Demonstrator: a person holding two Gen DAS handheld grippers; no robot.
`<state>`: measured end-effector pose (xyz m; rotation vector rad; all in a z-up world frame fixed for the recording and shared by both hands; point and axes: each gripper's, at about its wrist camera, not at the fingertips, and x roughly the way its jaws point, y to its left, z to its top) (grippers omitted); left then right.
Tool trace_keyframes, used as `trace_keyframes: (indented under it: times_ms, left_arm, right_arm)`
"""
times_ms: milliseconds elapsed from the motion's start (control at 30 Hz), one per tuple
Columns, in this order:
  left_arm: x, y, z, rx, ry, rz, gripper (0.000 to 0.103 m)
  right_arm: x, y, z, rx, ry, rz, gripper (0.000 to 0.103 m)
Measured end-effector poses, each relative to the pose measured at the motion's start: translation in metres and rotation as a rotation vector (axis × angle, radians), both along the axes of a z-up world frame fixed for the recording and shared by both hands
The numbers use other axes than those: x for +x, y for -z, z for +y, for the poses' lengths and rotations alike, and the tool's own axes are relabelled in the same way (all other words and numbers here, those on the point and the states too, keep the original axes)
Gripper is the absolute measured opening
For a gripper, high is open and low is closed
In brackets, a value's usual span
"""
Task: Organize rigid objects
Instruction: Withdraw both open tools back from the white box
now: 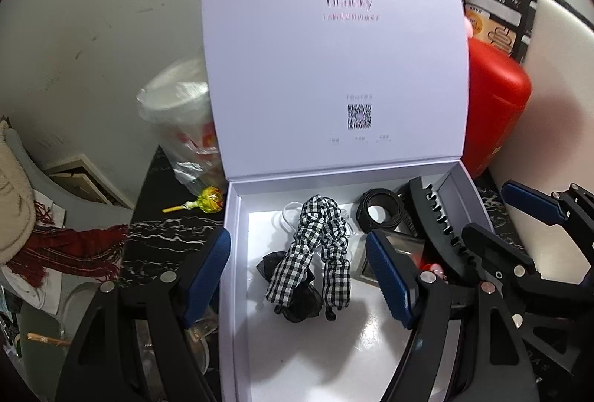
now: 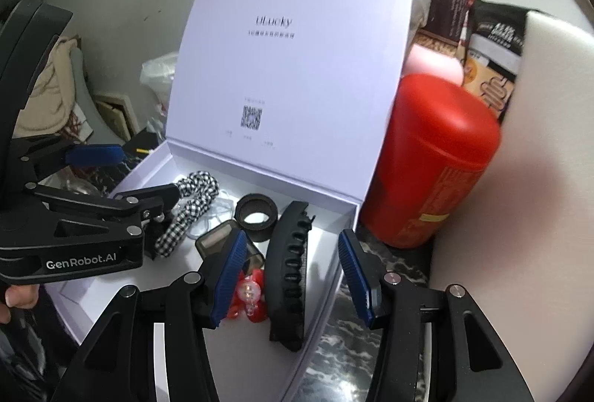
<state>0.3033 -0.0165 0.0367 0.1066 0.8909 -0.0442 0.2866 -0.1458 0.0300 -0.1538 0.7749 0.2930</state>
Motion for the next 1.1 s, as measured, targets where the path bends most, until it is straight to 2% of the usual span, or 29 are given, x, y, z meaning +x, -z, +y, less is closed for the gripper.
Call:
trace_keyframes:
  times_ms: [467,733,867,1100]
  left_arm:
    - [-0.037,-0.043,-0.002,0.007,0.008,-0.082,0.075]
    - [-0.065,-0.064,-0.004,0.002,0.025,-0.129,0.075]
    - [-0.081,-0.073,-0.003,0.014,0.021,-0.154,0.075]
    - [-0.110,-0.089,0.004,0.026,-0.018,-0.204,0.081]
  right_arm:
    - [-0.044,-0.047,-0.009,-0.002,0.021,-0.086,0.053]
    - [-0.069,-0.071,-0.009,-0.014,0.031,-0.145,0.059]
    - [-0.084,-0.083,-0.007,-0.014,0.036,-0.176,0.068]
    - [-0.112,-0.100,-0.002,-0.038,0.046,-0.235,0.078]
